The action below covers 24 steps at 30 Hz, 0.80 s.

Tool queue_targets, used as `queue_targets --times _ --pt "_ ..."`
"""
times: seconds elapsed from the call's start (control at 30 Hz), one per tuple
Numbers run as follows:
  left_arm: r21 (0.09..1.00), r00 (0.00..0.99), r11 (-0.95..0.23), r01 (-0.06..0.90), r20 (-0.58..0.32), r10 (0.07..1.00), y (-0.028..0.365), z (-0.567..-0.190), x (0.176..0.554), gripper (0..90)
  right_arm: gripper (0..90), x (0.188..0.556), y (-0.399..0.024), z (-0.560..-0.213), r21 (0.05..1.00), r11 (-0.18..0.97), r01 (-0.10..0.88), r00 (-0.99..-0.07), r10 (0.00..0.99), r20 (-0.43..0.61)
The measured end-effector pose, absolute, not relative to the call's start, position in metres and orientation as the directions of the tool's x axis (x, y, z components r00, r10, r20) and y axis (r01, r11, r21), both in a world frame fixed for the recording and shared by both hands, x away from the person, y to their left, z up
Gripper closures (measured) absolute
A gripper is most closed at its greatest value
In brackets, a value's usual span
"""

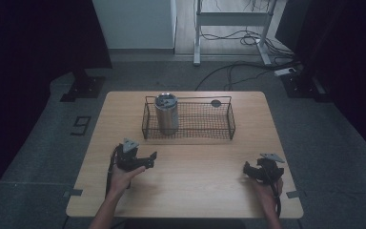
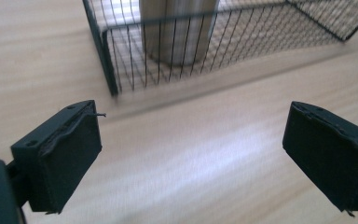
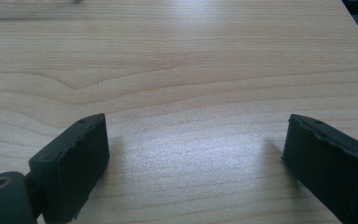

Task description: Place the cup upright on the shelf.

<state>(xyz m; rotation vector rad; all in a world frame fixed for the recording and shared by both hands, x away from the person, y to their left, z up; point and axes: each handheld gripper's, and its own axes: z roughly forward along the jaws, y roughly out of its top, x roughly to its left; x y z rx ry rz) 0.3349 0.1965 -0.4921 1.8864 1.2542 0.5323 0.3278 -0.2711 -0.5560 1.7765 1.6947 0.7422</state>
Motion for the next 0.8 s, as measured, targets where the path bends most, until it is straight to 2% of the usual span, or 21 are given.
queue_targets --times 0.3,0.8 --pt "0.775 0.447 -0.22 0.593 -0.09 0.89 0.202 -0.515 0.318 4.7 6.6 0.328 -0.271 -0.556 0.729 -0.036 0.683 0.044 0.999 0.008" --pt "0.758 0.408 -0.198 0.622 -0.097 0.908 0.209 -0.53 0.313 6.6 6.6 0.328 -0.271 -0.556 0.729 -0.036 0.683 0.044 0.999 0.008"
